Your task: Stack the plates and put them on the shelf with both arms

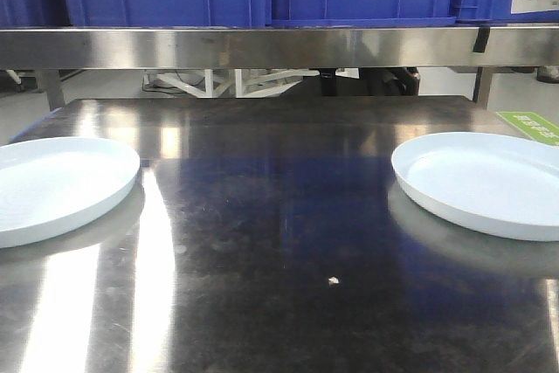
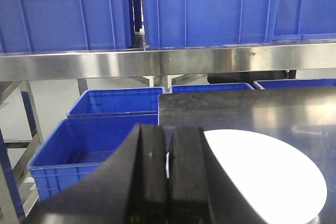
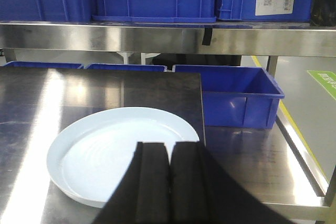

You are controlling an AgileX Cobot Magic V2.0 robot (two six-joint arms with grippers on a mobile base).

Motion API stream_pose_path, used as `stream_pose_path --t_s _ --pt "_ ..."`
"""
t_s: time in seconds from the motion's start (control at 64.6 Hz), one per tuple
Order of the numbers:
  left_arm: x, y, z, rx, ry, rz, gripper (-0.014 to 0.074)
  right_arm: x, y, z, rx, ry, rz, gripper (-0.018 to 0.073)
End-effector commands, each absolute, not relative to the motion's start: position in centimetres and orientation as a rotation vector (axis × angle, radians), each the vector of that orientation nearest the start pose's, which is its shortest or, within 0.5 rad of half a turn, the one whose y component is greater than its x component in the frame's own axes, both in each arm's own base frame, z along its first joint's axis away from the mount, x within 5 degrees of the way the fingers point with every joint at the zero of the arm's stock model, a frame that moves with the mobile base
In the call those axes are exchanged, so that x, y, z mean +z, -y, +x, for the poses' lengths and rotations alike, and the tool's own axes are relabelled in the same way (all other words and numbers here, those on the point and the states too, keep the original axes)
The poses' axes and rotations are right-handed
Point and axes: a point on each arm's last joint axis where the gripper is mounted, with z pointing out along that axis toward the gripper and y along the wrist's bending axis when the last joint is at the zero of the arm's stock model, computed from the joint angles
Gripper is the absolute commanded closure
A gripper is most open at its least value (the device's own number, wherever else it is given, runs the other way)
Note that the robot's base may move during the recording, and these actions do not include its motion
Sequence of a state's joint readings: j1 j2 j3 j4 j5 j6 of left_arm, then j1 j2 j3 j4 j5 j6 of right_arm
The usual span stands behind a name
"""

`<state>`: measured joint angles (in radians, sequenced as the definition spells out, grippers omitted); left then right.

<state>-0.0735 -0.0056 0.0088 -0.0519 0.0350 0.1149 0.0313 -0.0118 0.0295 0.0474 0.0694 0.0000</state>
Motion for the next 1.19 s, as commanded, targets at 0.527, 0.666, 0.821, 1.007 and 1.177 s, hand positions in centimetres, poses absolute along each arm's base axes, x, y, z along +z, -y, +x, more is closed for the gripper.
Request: stream_pose_path --t_s 0.527,0.666,0.821,1.007,1.177 --pt "21.5 0.4 5.4 -0.01 -1.417 0.09 0.0516 20.7 -0.2 5.5 0.049 -1.46 0.0 0.0512" --pt "21.6 0.4 5.4 -0.01 -1.424 0.091 0.0516 20.7 -0.2 5.5 0.049 -1.46 0.0 0.0512" --pt "22.9 0.4 5.1 -0.011 -1.407 0.091 0.0516 20.7 -0.2 5.5 0.049 -1.46 0.0 0.0512" --pt "24.9 0.4 4.6 -0.013 -1.389 0.093 0.0508 20.7 -0.2 5.5 0.049 -1.46 0.0 0.0512" --pt "26.3 0.4 4.0 -0.018 -1.439 0.102 0.0508 20.7 -0.2 5.5 0.049 -1.46 0.0 0.0512"
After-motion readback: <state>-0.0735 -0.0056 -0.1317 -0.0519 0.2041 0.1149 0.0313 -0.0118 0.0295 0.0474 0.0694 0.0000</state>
